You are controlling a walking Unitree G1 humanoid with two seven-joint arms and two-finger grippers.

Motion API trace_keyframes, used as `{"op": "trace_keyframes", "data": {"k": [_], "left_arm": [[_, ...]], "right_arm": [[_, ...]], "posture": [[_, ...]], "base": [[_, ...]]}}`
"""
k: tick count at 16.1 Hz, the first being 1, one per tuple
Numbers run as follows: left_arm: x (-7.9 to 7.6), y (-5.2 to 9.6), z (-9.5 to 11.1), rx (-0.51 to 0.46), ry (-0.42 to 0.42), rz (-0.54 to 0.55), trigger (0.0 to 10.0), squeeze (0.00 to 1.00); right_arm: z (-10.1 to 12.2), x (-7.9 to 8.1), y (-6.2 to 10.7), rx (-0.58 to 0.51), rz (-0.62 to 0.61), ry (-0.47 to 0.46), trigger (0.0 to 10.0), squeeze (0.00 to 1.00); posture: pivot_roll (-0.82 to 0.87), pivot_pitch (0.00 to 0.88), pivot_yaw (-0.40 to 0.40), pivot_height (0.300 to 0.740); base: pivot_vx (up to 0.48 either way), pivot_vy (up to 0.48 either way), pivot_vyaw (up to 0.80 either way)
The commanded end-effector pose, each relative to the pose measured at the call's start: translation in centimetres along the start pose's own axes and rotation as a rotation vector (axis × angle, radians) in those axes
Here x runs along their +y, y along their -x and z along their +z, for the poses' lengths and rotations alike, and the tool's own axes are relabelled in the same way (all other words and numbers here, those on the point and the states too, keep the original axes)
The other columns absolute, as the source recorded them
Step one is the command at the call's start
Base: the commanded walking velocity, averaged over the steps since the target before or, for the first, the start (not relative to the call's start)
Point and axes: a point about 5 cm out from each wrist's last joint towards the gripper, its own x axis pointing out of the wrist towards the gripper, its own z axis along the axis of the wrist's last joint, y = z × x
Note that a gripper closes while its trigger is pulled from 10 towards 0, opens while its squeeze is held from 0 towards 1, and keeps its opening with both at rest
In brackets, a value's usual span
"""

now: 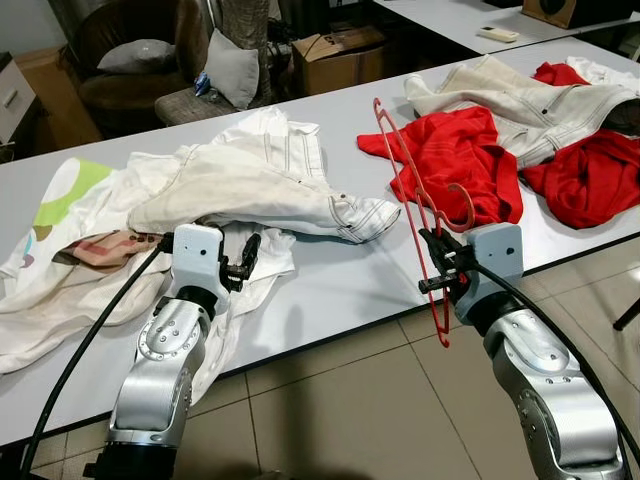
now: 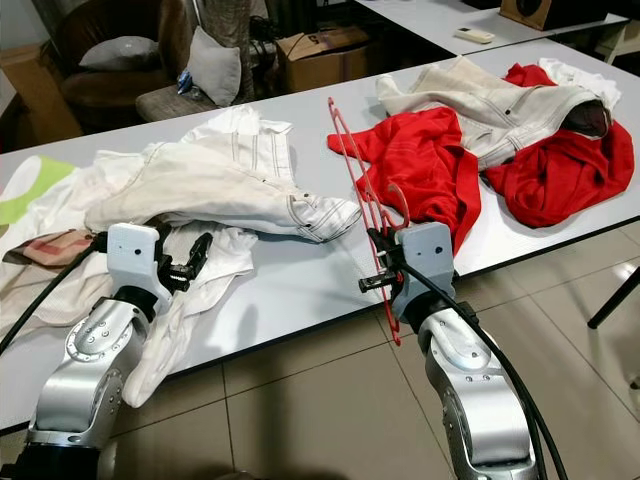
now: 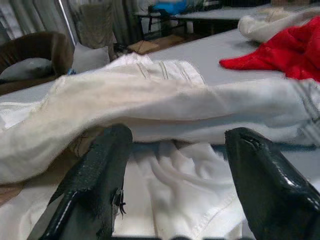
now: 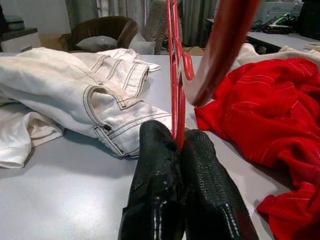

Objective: Hang hanger

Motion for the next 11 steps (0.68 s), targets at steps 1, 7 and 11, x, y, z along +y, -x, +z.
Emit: {"op": "trace_keyframes", "data": {"k": [1, 7, 11], "left_arm": [[0.65, 0.16, 0.63, -0.014, -0.01, 0.026, 10.0, 0.0], [0.9, 0.09, 0.78, -0.007, -0.019, 0.033, 10.0, 0.0], [0.85, 0.0, 0.76, -0.001, -0.018, 0.03, 10.0, 0.0]], "right_arm": [[0.54, 0.46, -0.38, -0.034, 0.029, -0.006, 10.0, 0.0], [0.33, 0.56, -0.42, -0.034, 0.024, -0.013, 10.0, 0.0], [0.28, 0.35, -0.4, -0.035, 0.012, -0.015, 10.0, 0.0]], "posture": [[-0.1, 0.0, 0.094, 0.74], [-0.1, 0.0, 0.104, 0.74], [-0.1, 0.0, 0.109, 0.74]], "base": [[0.0, 0.386, 0.0], [0.0, 0.393, 0.0], [0.0, 0.395, 0.0]]}}
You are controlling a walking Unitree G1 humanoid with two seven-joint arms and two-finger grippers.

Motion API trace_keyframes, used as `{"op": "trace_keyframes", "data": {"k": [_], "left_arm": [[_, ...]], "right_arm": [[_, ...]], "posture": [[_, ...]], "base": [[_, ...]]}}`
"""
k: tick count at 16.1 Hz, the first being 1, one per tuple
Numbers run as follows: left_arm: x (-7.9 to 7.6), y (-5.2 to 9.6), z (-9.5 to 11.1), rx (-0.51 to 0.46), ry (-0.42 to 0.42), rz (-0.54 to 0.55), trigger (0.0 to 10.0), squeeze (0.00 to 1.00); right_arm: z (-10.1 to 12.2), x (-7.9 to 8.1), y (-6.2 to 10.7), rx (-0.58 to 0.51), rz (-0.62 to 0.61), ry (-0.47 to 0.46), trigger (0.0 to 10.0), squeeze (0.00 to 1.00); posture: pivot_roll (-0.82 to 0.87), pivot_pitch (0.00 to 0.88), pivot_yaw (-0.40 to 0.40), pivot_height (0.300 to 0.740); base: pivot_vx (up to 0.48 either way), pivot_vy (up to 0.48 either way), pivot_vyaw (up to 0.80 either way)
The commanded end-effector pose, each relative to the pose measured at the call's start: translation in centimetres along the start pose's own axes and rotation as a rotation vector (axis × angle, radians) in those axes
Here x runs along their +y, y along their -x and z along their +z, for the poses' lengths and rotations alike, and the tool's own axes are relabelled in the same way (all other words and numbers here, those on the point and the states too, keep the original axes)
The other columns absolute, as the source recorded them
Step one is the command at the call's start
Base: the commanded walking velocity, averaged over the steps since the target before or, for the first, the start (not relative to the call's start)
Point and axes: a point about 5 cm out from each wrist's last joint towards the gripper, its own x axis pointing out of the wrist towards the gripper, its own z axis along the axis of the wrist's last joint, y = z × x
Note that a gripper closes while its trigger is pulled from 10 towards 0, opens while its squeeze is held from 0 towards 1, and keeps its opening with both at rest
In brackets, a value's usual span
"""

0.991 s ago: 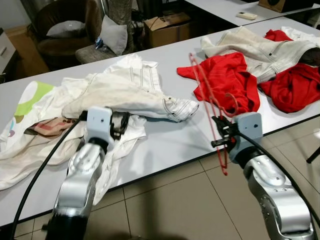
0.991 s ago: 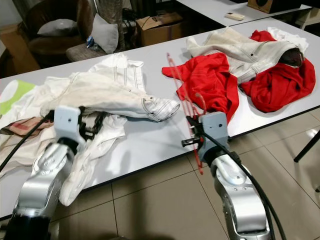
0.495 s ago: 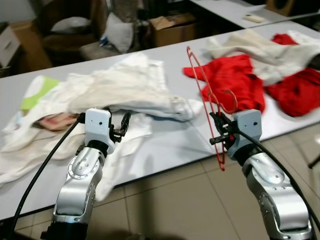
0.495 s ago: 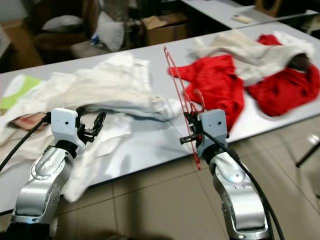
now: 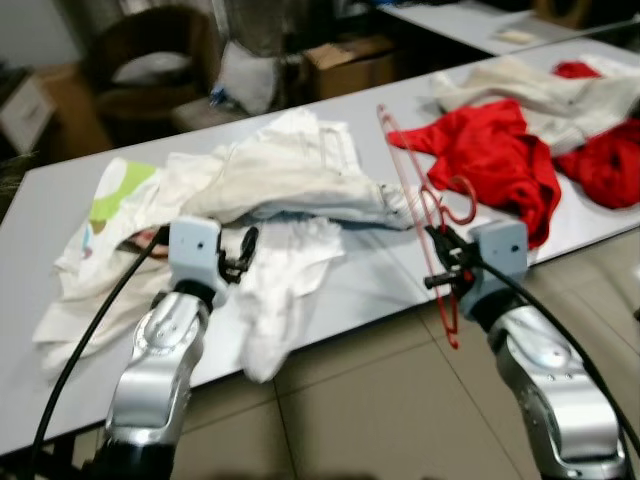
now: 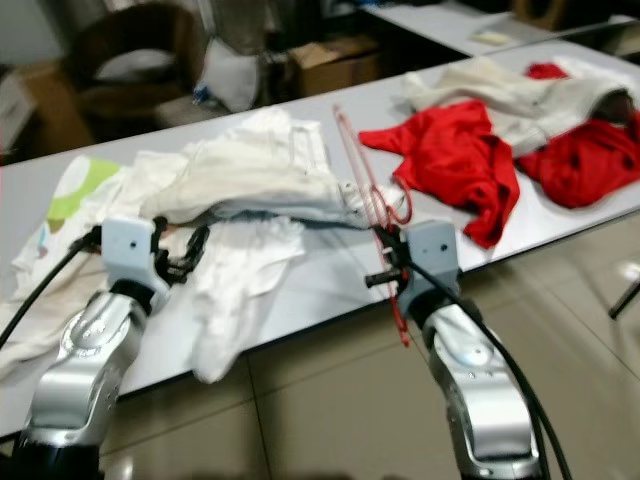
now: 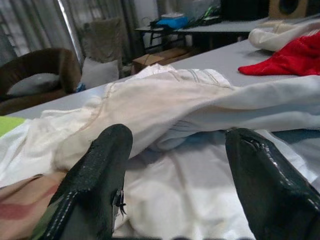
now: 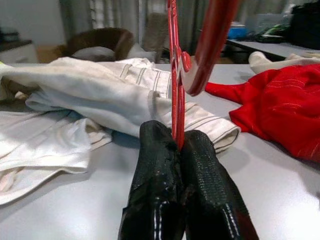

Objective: Hang hanger

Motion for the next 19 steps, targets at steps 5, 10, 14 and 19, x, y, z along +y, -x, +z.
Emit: {"op": "trace_keyframes", "data": {"k": [5, 10, 14, 19], "left_arm": [[1.6, 0.4, -0.4, 0.025, -0.071, 0.089, 10.0, 0.0], [1.5, 0.4, -1.0, 0.066, -0.134, 0.039, 10.0, 0.0], [-0.8, 1.8, -2.4, 0.18, -0.239, -0.355, 10.0, 0.0], [-2.2, 1.7, -3.3, 0.218, -0.333, -0.434, 10.0, 0.0]], "right_arm": [[0.5, 0.9, -0.4, -0.029, 0.037, -0.013, 10.0, 0.0], [0.4, 0.7, -0.3, -0.014, 0.044, 0.007, 10.0, 0.0], [-0.4, -3.7, 0.7, 0.069, -0.059, 0.085, 10.0, 0.0], [-1.0, -6.1, 2.8, 0.131, -0.102, 0.133, 10.0, 0.0]], "posture": [[-0.09, 0.0, 0.105, 0.74], [-0.09, 0.0, 0.102, 0.74], [-0.1, 0.0, 0.104, 0.74], [-0.14, 0.0, 0.115, 0.74]], "base": [[0.0, -0.288, 0.0], [0.0, 0.0, 0.0], [0.0, 0.0, 0.0], [0.0, 0.0, 0.0]]}}
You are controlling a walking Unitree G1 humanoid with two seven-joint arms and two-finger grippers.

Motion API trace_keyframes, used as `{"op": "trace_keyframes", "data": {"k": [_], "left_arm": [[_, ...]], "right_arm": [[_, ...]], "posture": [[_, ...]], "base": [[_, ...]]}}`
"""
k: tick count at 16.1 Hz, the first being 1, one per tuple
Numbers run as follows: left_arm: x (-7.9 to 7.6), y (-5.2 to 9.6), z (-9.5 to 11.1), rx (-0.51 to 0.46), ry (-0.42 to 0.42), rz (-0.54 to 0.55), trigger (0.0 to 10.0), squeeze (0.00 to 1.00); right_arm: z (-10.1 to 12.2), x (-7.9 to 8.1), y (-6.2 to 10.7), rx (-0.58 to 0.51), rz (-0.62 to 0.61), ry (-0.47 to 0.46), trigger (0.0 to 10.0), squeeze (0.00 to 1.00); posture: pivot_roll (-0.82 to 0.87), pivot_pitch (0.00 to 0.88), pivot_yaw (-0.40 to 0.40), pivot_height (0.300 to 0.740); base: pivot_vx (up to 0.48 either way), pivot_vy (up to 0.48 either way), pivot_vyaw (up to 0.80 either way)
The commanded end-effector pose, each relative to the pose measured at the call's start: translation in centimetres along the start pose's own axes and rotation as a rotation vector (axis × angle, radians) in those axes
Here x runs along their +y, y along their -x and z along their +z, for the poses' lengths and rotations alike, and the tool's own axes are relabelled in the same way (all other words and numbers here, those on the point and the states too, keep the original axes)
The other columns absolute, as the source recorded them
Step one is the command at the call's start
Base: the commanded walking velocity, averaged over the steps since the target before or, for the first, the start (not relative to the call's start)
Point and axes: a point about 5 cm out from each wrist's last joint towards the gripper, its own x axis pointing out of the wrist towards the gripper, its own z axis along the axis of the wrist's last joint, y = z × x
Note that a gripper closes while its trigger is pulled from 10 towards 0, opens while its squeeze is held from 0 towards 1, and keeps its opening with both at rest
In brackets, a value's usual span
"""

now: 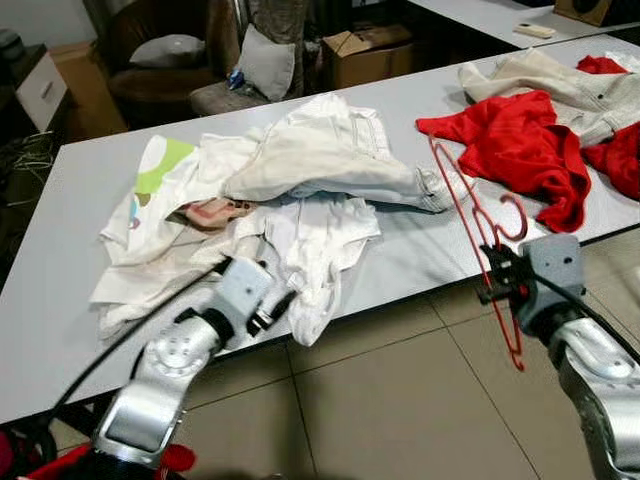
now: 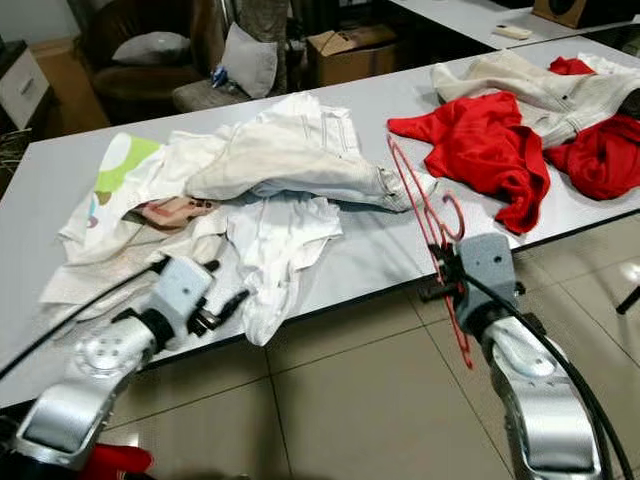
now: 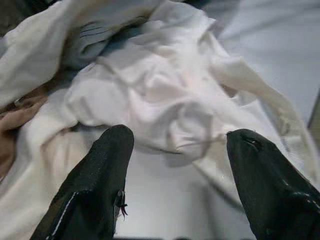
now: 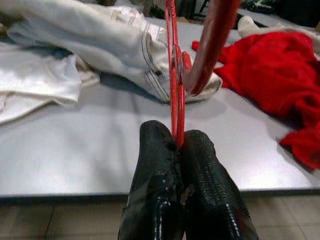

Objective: Hang hanger

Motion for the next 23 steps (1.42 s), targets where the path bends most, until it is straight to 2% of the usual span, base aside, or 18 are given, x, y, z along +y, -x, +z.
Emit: {"op": "trace_keyframes", "data": {"k": [1, 3, 4, 7, 9, 10, 14, 16, 17, 19, 20, 21, 23], "left_arm": [[0.2, -0.2, 0.2, -0.005, -0.018, -0.018, 10.0, 0.0], [-0.3, -0.5, 0.8, -0.035, -0.003, -0.042, 10.0, 0.0], [0.3, -0.9, 0.6, -0.017, -0.023, 0.018, 10.0, 0.0], [3.5, -0.9, -0.3, 0.068, -0.102, 0.217, 10.0, 0.0], [5.1, -0.5, -1.0, 0.124, -0.173, 0.278, 10.0, 0.0], [5.7, -0.7, -1.4, 0.147, -0.225, 0.261, 10.0, 0.0], [6.0, -1.7, -2.1, 0.191, -0.233, 0.183, 10.0, 0.0], [5.7, -2.0, -3.2, 0.237, -0.147, 0.121, 10.0, 0.0], [5.7, -2.1, -3.6, 0.252, -0.147, 0.123, 10.0, 0.0], [6.0, -2.3, -4.2, 0.291, -0.124, 0.124, 9.4, 0.0], [6.2, -2.5, -4.4, 0.296, -0.101, 0.13, 8.6, 0.0], [6.4, -2.7, -4.5, 0.299, -0.087, 0.131, 7.5, 0.0], [6.7, -3.0, -4.6, 0.303, -0.075, 0.126, 4.7, 0.0]], "right_arm": [[0.2, -0.8, 0.7, -0.004, -0.021, 0.008, 10.0, 0.0], [-0.1, -1.6, 1.2, 0.013, -0.053, 0.013, 10.0, 0.0], [-0.2, -1.8, 1.4, 0.017, -0.056, 0.02, 10.0, 0.0], [0.0, -1.0, 1.7, 0.013, -0.001, 0.045, 10.0, 0.0], [0.2, -0.5, 1.6, 0.003, 0.031, 0.052, 10.0, 0.0], [0.3, -0.1, 1.3, -0.003, 0.044, 0.048, 10.0, 0.0], [0.6, 0.5, 0.8, -0.011, 0.065, 0.049, 10.0, 0.0], [0.7, 0.8, 0.7, -0.017, 0.072, 0.047, 10.0, 0.0], [0.7, 0.9, 0.7, -0.018, 0.073, 0.047, 10.0, 0.0], [0.7, 1.1, 0.6, -0.021, 0.079, 0.044, 10.0, 0.0], [0.7, 1.2, 0.5, -0.023, 0.081, 0.043, 10.0, 0.0], [0.8, 1.2, 0.4, -0.024, 0.084, 0.042, 10.0, 0.0], [0.8, 1.4, 0.3, -0.026, 0.09, 0.042, 10.0, 0.0]], "posture": [[-0.14, 0.0, 0.116, 0.74], [-0.16, 0.0, 0.125, 0.74], [-0.18, 0.0, 0.128, 0.74], [-0.18, 0.0, 0.128, 0.74], [-0.18, 0.0, 0.124, 0.74], [-0.18, 0.0, 0.119, 0.74], [-0.17, 0.0, 0.118, 0.74], [-0.18, 0.0, 0.123, 0.74], [-0.18, 0.0, 0.123, 0.74], [-0.17, 0.0, 0.124, 0.74], [-0.17, 0.0, 0.123, 0.74], [-0.17, 0.0, 0.122, 0.74], [-0.17, 0.0, 0.118, 0.74]], "base": [[0.0, 0.0, 0.0], [0.0, 0.0, 0.0], [0.0, 0.0, 0.0], [0.0, 0.0, 0.0], [0.0, 0.0, 0.0], [0.0, 0.0, 0.0], [0.0, 0.0, 0.0], [0.0, 0.0, 0.0], [0.0, 0.0, 0.0], [0.0, 0.0, 0.0], [0.0, 0.0, 0.0], [0.0, 0.0, 0.0], [0.0, 0.0, 0.0]]}}
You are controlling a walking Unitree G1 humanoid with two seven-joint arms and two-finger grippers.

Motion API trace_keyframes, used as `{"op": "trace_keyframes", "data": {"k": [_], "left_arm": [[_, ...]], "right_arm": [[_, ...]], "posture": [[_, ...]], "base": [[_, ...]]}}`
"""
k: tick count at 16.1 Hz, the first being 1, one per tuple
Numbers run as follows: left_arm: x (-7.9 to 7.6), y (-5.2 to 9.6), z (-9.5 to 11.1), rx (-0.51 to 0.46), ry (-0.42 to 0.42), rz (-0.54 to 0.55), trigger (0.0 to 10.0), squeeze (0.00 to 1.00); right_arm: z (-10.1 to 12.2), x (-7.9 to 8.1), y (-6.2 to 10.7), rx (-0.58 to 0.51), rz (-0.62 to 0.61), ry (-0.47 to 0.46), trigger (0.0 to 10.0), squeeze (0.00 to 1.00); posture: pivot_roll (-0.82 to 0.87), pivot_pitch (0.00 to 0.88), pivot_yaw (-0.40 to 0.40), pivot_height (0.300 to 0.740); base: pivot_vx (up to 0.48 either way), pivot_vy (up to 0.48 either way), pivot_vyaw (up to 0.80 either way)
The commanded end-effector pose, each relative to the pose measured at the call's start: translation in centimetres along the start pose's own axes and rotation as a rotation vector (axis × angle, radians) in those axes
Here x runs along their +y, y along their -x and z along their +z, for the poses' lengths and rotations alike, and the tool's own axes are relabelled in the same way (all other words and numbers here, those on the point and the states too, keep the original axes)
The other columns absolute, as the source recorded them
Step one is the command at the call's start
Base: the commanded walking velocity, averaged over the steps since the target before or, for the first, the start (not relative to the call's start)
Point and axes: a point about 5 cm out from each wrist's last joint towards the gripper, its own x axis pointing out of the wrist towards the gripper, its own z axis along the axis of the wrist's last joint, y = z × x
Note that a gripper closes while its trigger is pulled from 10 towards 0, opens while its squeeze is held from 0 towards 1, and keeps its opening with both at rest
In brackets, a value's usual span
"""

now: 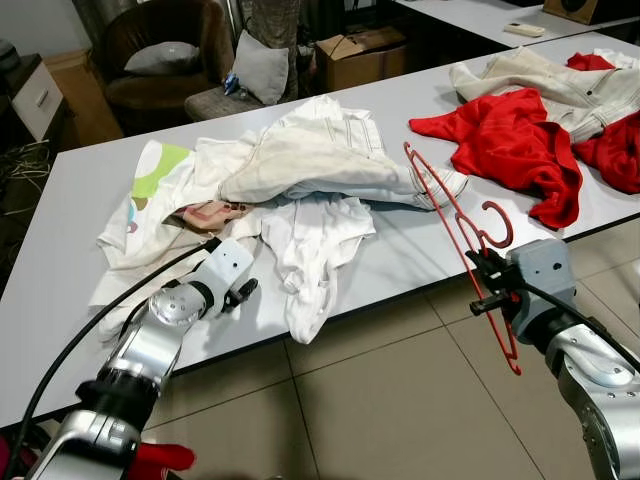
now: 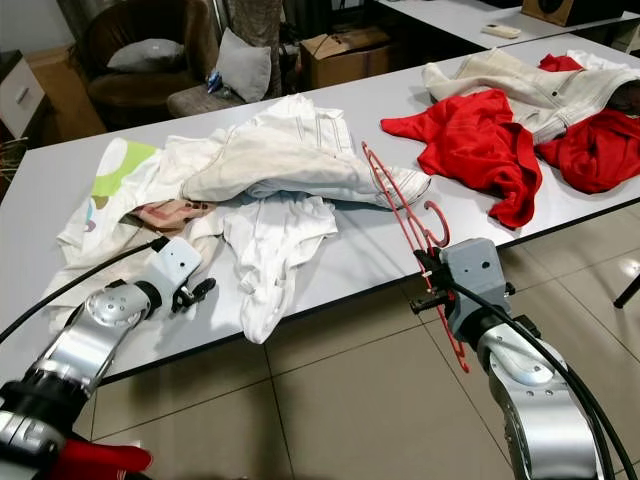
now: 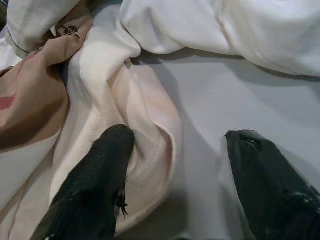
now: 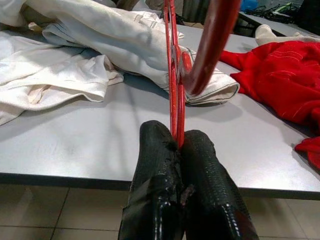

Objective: Hang hanger

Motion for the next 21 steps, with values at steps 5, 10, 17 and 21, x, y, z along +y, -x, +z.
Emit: {"op": "trace_keyframes", "data": {"k": [5, 10, 17, 21], "left_arm": [[1.2, -0.5, -1.0, 0.077, 0.149, -0.014, 0.0, 0.0], [1.7, -0.8, -1.2, 0.102, 0.251, -0.023, 0.0, 0.0], [2.2, -0.4, -1.2, 0.085, 0.333, -0.01, 0.0, 0.0], [2.2, 0.0, -1.2, 0.068, 0.363, -0.017, 0.0, 0.0]], "right_arm": [[0.4, 0.0, -0.4, -0.013, 0.002, 0.004, 10.0, 0.0], [0.5, -0.1, -0.5, -0.015, -0.001, 0.007, 10.0, 0.0], [0.5, 0.3, -0.4, -0.021, -0.006, 0.0, 10.0, 0.0], [0.6, 0.6, -0.6, -0.026, -0.004, -0.009, 10.0, 0.0]], "posture": [[-0.18, 0.0, 0.123, 0.74], [-0.18, 0.0, 0.124, 0.74], [-0.17, 0.0, 0.136, 0.74], [-0.16, 0.0, 0.139, 0.74]], "base": [[0.0, 0.0, 0.0], [0.0, 0.0, 0.0], [0.0, 0.0, 0.0], [0.0, 0.0, 0.0]]}}
